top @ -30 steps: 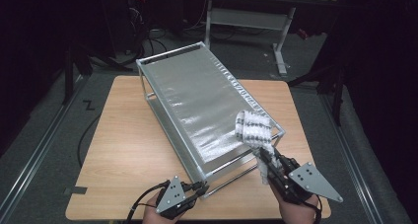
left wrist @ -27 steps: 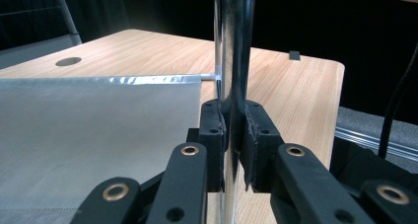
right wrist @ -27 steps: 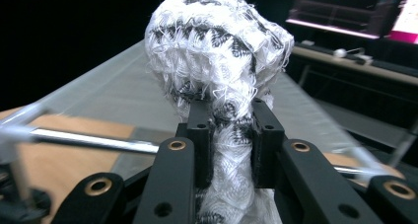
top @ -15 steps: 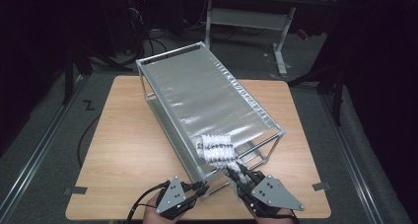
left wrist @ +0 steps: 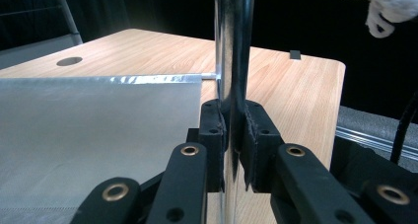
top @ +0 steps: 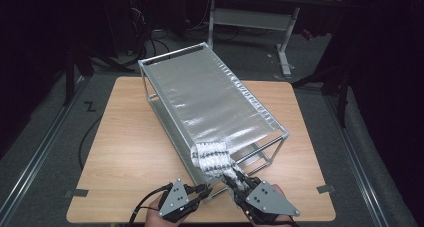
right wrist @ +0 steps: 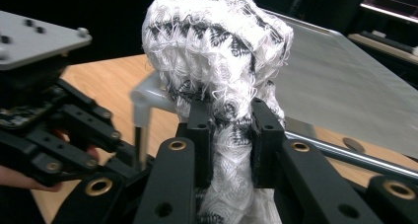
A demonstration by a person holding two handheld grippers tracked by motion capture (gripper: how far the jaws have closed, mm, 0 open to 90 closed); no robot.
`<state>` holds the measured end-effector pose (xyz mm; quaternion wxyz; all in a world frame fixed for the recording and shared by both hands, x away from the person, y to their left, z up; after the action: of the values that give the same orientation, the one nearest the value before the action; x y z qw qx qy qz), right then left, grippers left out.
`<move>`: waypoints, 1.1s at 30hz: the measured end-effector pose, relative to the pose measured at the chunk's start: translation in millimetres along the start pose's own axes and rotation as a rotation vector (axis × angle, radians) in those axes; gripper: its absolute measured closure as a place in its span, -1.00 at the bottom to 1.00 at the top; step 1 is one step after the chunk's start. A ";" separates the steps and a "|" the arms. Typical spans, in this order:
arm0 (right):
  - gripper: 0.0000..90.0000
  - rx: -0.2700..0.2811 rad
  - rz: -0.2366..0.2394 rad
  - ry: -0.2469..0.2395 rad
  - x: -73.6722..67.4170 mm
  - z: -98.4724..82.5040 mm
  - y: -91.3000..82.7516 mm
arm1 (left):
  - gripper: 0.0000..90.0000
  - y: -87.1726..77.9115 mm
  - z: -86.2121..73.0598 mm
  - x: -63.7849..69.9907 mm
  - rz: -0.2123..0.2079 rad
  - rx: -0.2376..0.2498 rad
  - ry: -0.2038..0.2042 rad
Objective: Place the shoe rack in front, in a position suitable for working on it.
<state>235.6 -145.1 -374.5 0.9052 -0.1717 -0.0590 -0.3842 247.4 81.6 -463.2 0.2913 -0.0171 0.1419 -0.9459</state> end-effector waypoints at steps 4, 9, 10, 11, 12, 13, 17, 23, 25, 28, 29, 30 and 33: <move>0.68 -0.010 -0.027 0.021 10.7 -3.2 -1.5 | 0.79 0.2 0.1 0.1 0.000 0.000 0.000; 0.68 -0.024 -0.077 0.055 29.5 -8.8 -5.0 | 0.79 0.1 0.0 -0.1 -0.001 0.000 0.000; 0.68 -0.029 -0.092 0.064 33.6 -10.1 -5.9 | 0.79 0.1 0.0 -0.1 -0.002 0.000 0.000; 0.68 -0.034 -0.105 0.071 38.1 -11.6 -6.8 | 0.79 0.1 0.1 -0.1 -0.002 0.000 0.000; 0.68 -0.038 -0.120 0.082 43.8 -13.5 -8.0 | 0.79 0.1 0.1 -0.1 -0.002 -0.001 0.001; 0.68 -0.039 -0.129 0.087 47.4 -14.7 -8.7 | 0.79 0.2 0.1 0.0 -0.002 0.001 -0.001; 0.68 -0.057 -0.183 0.128 66.4 -21.9 -12.8 | 0.79 0.1 0.2 -0.1 -0.002 -0.001 0.000; 0.68 -0.087 -0.287 0.186 96.8 -35.8 -20.9 | 0.79 0.2 0.2 -0.2 -0.003 -0.001 0.000; 0.68 -0.098 -0.314 0.208 105.2 -40.4 -23.6 | 0.79 0.2 0.2 -0.2 -0.003 -0.001 0.000; 0.68 -0.109 -0.342 0.228 114.5 -46.1 -26.6 | 0.79 0.2 0.2 -0.2 -0.003 -0.001 0.001; 0.68 -0.115 -0.356 0.232 116.8 -47.8 -27.2 | 0.79 0.2 0.2 -0.2 -0.003 -0.001 0.000; 0.68 -0.119 -0.367 0.236 118.9 -49.2 -27.7 | 0.79 0.2 0.2 -0.2 -0.003 -0.001 0.000; 0.68 -0.122 -0.385 0.248 123.5 -51.9 -29.6 | 0.79 0.2 0.3 -0.1 -0.002 -0.001 0.000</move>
<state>299.3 -266.1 -385.7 0.8035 -0.1629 0.0445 -0.5708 247.6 81.4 -463.0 0.2903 -0.0174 0.1426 -0.9461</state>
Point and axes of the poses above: each handheld gripper's, and its own axes: y roughly forward along the jaws, z roughly out of its top, x roughly to its right, the point moved 1 cm from there along y, roughly forward along the jaws
